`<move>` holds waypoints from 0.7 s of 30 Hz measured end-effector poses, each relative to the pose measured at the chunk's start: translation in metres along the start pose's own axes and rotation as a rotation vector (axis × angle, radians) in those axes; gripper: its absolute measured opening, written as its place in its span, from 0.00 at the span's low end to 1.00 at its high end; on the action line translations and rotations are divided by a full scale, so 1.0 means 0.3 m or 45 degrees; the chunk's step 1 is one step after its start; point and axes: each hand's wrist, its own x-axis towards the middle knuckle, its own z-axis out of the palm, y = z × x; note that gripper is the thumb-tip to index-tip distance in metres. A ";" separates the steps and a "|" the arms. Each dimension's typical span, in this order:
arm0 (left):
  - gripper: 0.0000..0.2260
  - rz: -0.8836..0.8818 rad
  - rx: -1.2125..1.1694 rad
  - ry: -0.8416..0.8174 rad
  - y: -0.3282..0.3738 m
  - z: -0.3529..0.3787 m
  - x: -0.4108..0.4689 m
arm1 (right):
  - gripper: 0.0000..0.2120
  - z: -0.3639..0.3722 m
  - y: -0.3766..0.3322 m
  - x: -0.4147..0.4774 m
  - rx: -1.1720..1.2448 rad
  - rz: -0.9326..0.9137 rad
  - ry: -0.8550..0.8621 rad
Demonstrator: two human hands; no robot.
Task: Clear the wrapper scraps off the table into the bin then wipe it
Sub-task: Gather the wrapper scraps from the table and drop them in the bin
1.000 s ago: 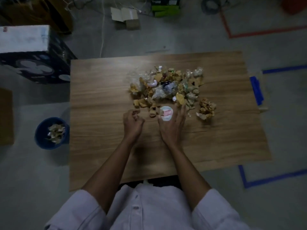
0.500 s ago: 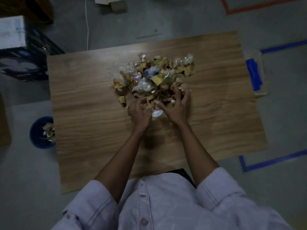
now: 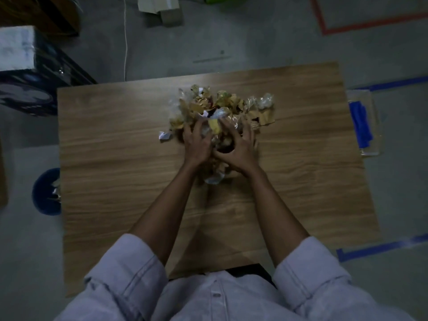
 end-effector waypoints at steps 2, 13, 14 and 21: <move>0.24 0.018 -0.029 -0.037 0.016 0.004 -0.005 | 0.47 0.034 -0.015 -0.016 -0.068 0.038 -0.050; 0.19 -0.061 -0.103 -0.095 -0.011 0.007 -0.058 | 0.24 0.188 -0.027 -0.068 -0.461 0.040 0.369; 0.20 -0.009 -0.062 -0.109 -0.017 0.001 -0.064 | 0.24 0.193 -0.021 -0.059 -0.456 0.020 0.393; 0.14 0.022 -0.031 0.085 -0.018 -0.014 -0.164 | 0.24 0.158 0.009 -0.034 -0.288 -0.170 0.354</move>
